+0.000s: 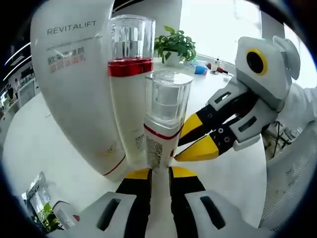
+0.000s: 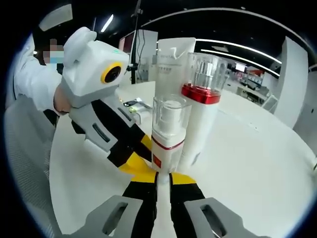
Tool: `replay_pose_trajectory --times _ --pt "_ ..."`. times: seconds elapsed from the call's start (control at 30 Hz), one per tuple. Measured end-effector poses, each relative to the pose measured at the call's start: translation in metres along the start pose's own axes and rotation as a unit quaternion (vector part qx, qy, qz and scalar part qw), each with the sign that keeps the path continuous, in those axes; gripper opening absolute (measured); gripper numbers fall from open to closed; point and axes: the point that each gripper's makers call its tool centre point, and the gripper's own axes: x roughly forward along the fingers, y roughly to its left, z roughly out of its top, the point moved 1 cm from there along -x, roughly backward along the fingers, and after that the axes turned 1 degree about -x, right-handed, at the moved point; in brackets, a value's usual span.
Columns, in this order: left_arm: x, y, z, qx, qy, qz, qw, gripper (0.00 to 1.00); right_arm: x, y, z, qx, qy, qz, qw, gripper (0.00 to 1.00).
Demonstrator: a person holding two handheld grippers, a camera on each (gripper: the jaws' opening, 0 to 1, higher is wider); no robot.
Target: Arrange the skincare products in the storage area until every visible bottle or jar stands upright without overlapping.
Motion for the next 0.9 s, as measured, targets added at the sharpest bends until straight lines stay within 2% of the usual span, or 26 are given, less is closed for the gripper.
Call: replay_pose_trajectory --times 0.17,0.33,0.43,0.67,0.9 --pt "0.001 0.000 0.000 -0.002 0.000 -0.002 1.0000 0.08 0.001 -0.002 0.001 0.003 -0.003 -0.004 1.0000 0.00" --pt "-0.001 -0.002 0.000 0.004 0.000 -0.004 1.0000 0.15 -0.003 0.000 0.003 0.003 -0.006 -0.006 1.0000 0.07" --pt "-0.004 -0.002 0.002 0.003 -0.003 -0.005 1.0000 0.16 -0.007 -0.001 0.003 0.003 -0.005 -0.010 0.9999 0.09" --pt "-0.020 -0.008 0.006 0.002 -0.009 -0.007 0.9999 0.19 -0.017 0.000 0.006 0.012 -0.009 -0.025 0.9996 0.18" --pt "-0.041 -0.006 0.010 -0.005 -0.023 -0.005 0.9997 0.25 -0.027 0.000 0.013 0.010 -0.016 -0.037 0.9992 0.27"
